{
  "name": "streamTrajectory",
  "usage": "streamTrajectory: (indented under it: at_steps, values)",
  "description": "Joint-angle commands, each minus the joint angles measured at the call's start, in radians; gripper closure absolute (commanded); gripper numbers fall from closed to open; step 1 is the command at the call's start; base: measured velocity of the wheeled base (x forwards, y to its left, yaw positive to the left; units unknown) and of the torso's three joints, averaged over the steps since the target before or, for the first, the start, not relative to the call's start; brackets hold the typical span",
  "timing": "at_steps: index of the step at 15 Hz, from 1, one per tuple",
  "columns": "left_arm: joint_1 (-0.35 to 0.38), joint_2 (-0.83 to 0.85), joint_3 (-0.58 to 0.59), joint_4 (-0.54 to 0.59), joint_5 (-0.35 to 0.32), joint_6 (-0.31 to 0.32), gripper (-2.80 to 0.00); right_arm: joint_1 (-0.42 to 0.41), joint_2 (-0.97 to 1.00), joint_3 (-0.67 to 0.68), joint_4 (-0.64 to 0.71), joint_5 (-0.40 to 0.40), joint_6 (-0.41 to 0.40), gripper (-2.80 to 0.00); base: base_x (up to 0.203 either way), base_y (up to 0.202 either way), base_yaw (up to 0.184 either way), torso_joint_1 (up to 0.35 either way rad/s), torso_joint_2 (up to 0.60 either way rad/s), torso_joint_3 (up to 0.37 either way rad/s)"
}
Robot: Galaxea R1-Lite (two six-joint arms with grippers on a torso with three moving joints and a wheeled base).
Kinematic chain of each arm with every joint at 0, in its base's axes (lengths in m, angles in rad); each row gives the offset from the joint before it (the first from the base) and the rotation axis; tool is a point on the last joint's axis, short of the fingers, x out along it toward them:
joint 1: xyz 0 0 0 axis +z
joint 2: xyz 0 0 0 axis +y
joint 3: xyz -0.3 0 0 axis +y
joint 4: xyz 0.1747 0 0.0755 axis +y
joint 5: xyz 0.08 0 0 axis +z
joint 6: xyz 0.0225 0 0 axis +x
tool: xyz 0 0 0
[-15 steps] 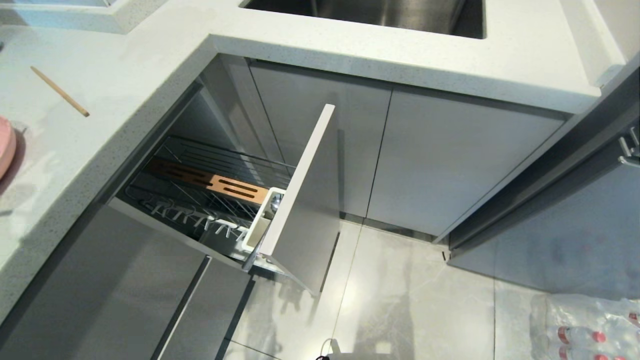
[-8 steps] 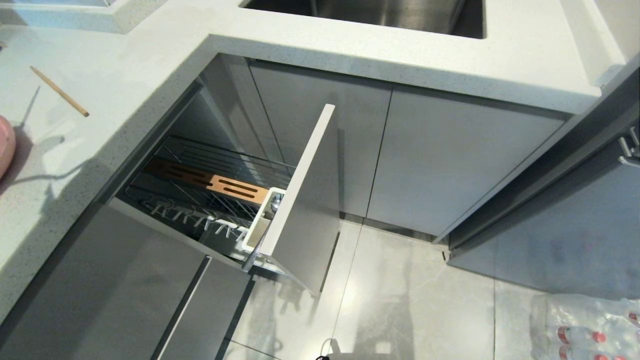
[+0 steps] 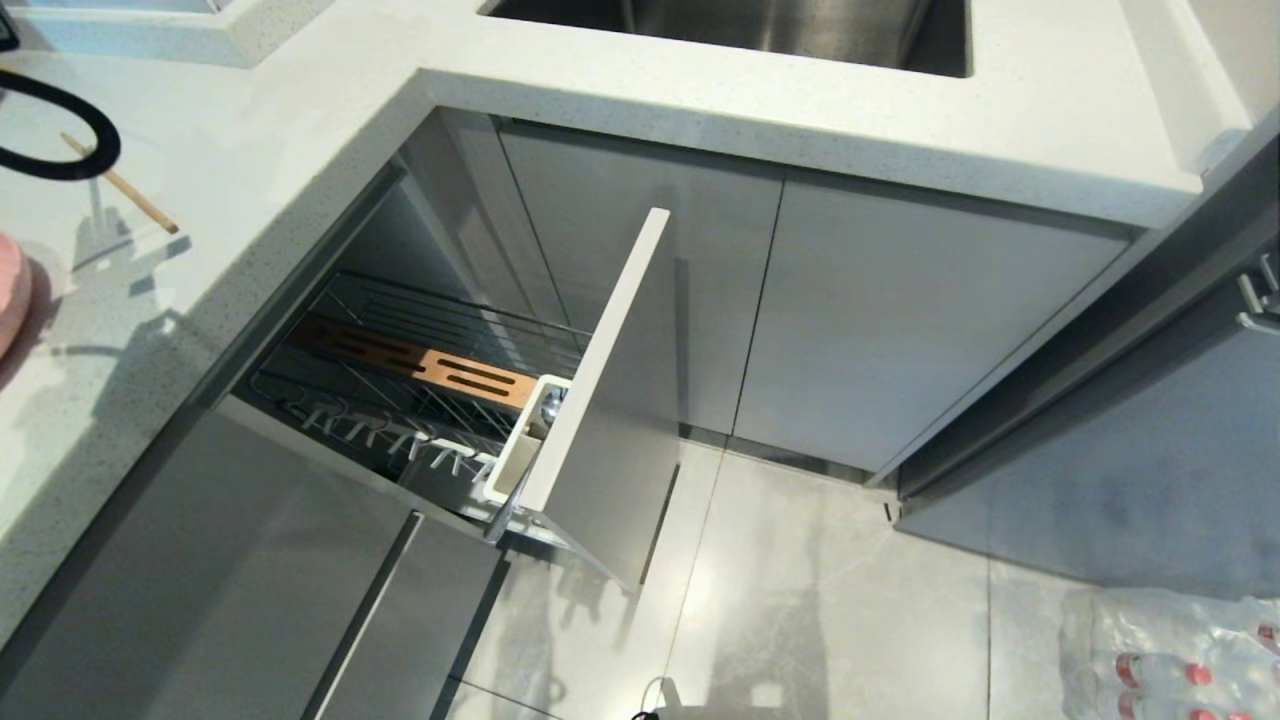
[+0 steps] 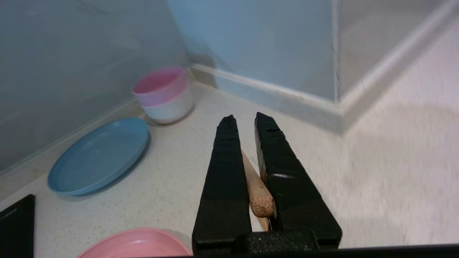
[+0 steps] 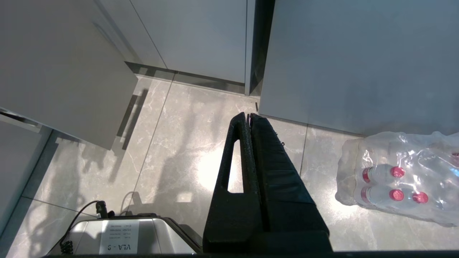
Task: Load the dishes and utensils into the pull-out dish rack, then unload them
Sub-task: Take the chopsticks out of the cupboard
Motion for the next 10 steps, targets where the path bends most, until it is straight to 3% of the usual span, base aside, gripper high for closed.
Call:
streamTrajectory:
  at_steps: [1, 4, 10]
  values:
    - [-0.007, 0.01, 0.048, -0.005, -0.009, 0.03, 0.0, -0.001, 0.0, 0.0, 0.0, 0.0, 0.001, 0.0, 0.0, 0.0, 0.0, 0.0, 0.0, 0.0]
    - [-0.009, 0.02, 0.118, 0.05, -0.01, 0.127, 0.0, 0.0, 0.0, 0.0, 0.0, 0.0, 0.001, 0.0, 0.0, 0.0, 0.0, 0.0, 0.0, 0.0]
    - [-0.01, 0.028, 0.126, 0.108, -0.008, 0.127, 0.0, 0.0, 0.0, 0.0, 0.001, 0.0, 0.001, 0.0, 0.0, 0.0, 0.0, 0.0, 0.0, 0.0]
